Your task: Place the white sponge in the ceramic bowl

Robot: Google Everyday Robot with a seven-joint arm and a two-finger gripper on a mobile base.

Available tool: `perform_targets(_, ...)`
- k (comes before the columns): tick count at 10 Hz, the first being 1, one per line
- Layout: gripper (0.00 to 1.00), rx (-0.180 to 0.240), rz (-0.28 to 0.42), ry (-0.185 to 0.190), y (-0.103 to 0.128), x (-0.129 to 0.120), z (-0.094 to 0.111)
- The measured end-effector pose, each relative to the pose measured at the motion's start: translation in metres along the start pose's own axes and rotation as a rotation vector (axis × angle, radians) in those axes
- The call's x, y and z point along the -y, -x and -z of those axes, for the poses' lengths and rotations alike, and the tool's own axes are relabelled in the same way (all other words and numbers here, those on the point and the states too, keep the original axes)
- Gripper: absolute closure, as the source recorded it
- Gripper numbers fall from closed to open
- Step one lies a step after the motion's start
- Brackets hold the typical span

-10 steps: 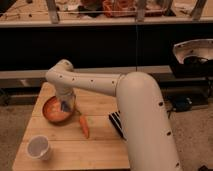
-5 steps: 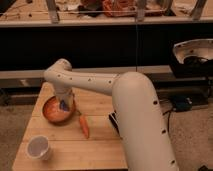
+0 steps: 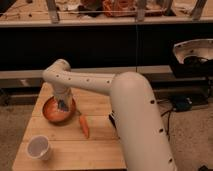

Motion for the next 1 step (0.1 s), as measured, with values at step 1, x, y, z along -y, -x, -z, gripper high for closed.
perform_targets(1,0.2,-0.001,0.001,0.0,0.0001,0.0006,-0.0004)
